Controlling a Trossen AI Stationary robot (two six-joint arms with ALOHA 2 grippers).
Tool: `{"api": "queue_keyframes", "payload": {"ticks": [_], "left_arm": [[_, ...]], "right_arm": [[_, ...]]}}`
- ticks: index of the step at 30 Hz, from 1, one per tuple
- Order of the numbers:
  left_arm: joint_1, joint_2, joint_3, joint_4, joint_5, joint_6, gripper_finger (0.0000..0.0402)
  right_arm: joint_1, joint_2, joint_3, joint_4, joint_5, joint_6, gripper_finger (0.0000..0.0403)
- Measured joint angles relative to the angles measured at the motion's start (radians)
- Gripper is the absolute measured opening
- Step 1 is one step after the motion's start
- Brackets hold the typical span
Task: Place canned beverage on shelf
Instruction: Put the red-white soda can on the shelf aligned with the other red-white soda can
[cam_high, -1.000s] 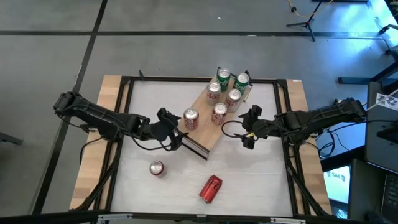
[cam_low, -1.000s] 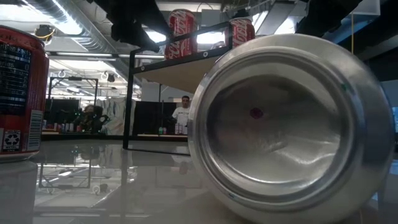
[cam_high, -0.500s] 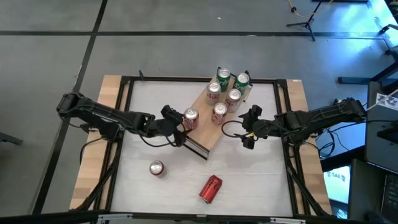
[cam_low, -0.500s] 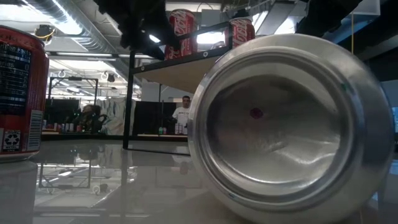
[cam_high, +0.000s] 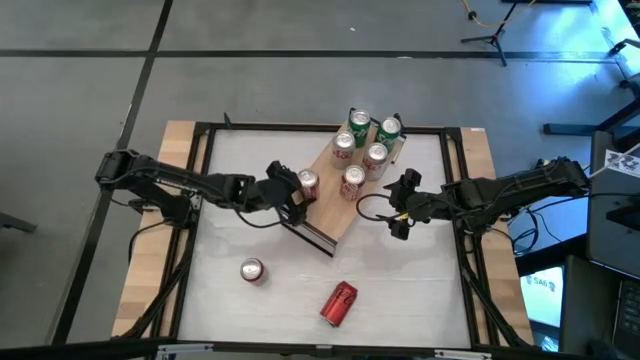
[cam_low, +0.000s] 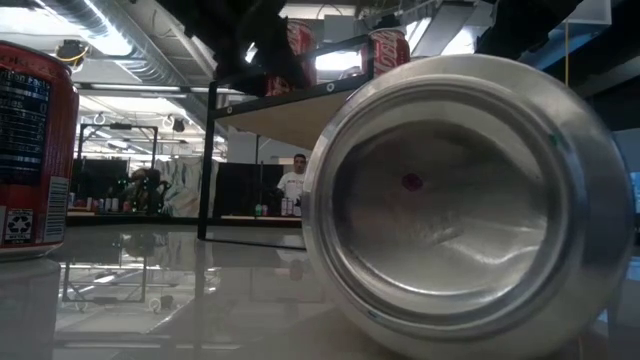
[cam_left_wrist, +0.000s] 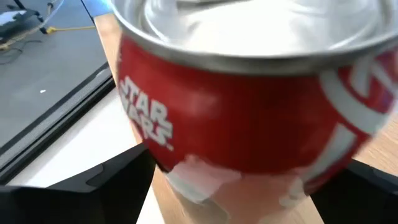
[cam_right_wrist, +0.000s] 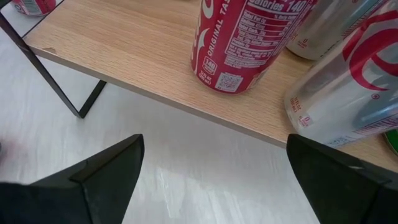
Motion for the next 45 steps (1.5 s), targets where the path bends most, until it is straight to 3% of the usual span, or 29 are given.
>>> {"api": "queue_keyframes", "payload": {"ticks": [17, 31, 45], "left_arm": [[0.065, 0.0, 0.0, 0.095, 0.097, 0.052, 0.0365], [0.067, 0.0, 0.0, 0.106, 0.117, 0.06, 0.029], [0.16, 0.0, 0.0, 0.214, 0.232, 0.15, 0.0286]], "right_arm": [[0.0, 0.0, 0.0, 0.0, 0.0, 0.0, 0.0388], [0.0, 0.0, 0.0, 0.0, 0.0, -0.001, 0.0388], [0.0, 0.0, 0.0, 0.0, 0.0, -0.001, 0.0388]]}}
